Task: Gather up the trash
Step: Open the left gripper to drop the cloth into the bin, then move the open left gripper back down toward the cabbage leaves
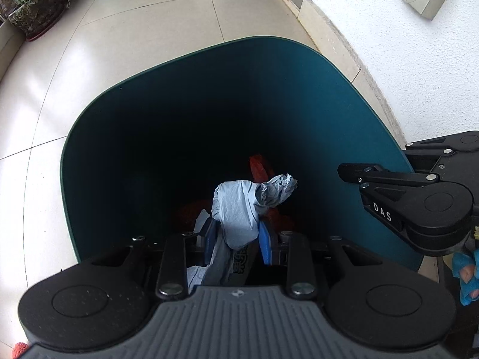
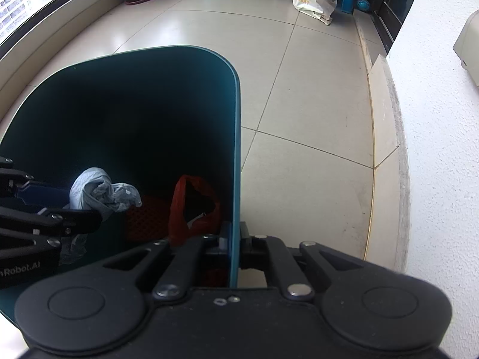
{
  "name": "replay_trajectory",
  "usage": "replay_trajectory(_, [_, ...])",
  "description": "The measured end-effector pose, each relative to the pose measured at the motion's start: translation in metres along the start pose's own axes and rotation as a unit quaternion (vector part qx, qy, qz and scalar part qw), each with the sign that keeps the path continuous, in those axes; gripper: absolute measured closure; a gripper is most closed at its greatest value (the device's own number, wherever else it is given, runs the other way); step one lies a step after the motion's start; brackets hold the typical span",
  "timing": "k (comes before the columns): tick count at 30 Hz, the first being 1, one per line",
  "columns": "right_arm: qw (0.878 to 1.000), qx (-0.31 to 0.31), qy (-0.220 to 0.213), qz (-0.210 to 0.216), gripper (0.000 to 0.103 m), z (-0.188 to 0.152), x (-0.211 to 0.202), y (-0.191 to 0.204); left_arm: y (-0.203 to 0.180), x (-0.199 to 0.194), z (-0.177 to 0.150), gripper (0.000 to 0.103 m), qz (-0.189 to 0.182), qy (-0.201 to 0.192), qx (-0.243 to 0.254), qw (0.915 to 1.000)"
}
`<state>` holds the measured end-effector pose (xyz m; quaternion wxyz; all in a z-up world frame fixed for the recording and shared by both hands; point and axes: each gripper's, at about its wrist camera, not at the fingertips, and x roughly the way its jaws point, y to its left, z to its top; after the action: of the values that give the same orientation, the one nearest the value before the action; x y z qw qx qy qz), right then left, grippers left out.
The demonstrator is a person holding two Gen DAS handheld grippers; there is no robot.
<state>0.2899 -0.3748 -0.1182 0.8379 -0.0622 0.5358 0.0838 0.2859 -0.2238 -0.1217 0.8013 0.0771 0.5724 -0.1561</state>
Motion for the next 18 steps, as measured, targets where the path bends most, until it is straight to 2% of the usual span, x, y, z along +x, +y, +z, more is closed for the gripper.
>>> replay_trajectory(5, [1.0,-0.001,0.0,-0.001,0.1,-0.001,0.0,0.0,0.0,0.005,-0.004,0.071,-0.004,0.0,0.001,1.0])
replay_trajectory(6, [1.0,-0.001,0.0,0.0,0.1,-0.001,0.0,0.0,0.0,0.005,-0.004,0.066,-0.004,-0.003,0.0,1.0])
replay_trajectory(7, [1.0,0.0,0.001,0.0,0.1,-0.001,0.0,0.0,-0.001,0.004,-0.004,0.053,-0.005,-0.007,0.0,1.0])
replay_trajectory(9, [1.0,0.0,0.001,0.001,0.1,0.0,0.0,0.0,-0.001,0.0,-0.005,0.037,-0.007,-0.019,-0.002,0.9998])
replay_trajectory(18, [1.0,-0.001,0.002,0.002,0.1,0.001,0.0,0.0,0.002,-0.022,-0.018,0.036,-0.02,-0.036,0.002,0.9991])
